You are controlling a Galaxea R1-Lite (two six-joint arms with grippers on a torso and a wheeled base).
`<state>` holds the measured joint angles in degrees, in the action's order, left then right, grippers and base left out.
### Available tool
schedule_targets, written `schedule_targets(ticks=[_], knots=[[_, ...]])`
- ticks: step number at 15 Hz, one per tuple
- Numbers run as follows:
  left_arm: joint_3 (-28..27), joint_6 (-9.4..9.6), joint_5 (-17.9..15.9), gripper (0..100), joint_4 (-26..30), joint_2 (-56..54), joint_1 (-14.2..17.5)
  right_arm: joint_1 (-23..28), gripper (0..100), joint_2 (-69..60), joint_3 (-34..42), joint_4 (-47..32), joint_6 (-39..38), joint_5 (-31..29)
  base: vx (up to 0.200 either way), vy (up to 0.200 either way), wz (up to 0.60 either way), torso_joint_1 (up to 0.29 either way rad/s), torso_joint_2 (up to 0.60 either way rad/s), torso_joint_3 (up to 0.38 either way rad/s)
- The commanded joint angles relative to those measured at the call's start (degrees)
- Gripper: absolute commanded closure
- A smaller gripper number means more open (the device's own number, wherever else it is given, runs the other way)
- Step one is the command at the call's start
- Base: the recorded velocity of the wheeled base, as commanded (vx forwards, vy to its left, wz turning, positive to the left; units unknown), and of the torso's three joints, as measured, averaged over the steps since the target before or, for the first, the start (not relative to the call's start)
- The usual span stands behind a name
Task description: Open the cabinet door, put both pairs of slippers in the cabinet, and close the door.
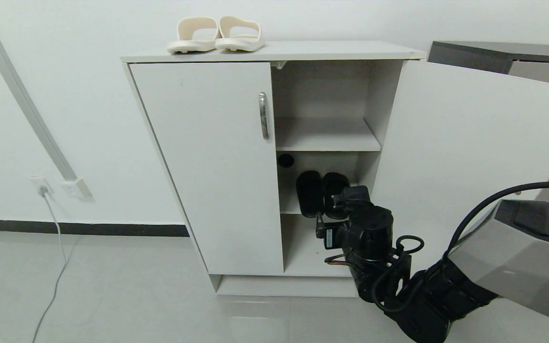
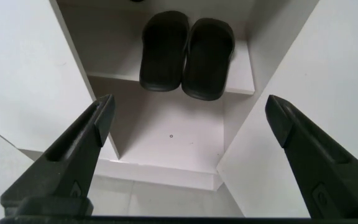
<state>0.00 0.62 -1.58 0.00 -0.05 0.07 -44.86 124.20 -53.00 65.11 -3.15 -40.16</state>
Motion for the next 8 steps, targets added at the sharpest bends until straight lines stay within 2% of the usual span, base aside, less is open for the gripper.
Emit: schedule_targets(ticks=[1,6,8], knots=[[0.0,-0.01,0.0,100,0.0,0.05,0.01,0.04,0,0.08,0.01,0.02,-0.02,-0.01,0.0,0.0,0.0,0.0,0.0,0.0],[0.0,-0.01,0.0,100,0.0,0.05,0.01,0.04,0,0.17,0.01,0.02,-0.02,-0.01,0.0,0.0,0.0,0.0,0.0,0.0],[0.0,-0.01,0.0,100,0.0,0.05,0.01,0.04,0,0.26,0.09,0.02,-0.02,-0.01,0.0,0.2,0.0,0.002,0.0,0.007]])
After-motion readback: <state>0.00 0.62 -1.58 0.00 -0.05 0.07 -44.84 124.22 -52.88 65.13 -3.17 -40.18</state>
